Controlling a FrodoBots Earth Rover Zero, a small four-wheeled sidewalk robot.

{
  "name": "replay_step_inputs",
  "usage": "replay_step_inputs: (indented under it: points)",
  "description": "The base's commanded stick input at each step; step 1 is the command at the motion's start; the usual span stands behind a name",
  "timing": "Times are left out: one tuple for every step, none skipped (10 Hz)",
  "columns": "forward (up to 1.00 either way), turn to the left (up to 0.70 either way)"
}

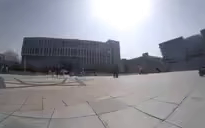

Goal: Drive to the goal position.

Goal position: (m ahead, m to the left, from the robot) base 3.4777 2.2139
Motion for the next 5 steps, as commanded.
replay_step_inputs:
  points:
    - [0.7,-0.02]
    - [0.7,-0.02]
    - [0.7,-0.02]
    - [0.7,-0.02]
    - [0.7,-0.02]
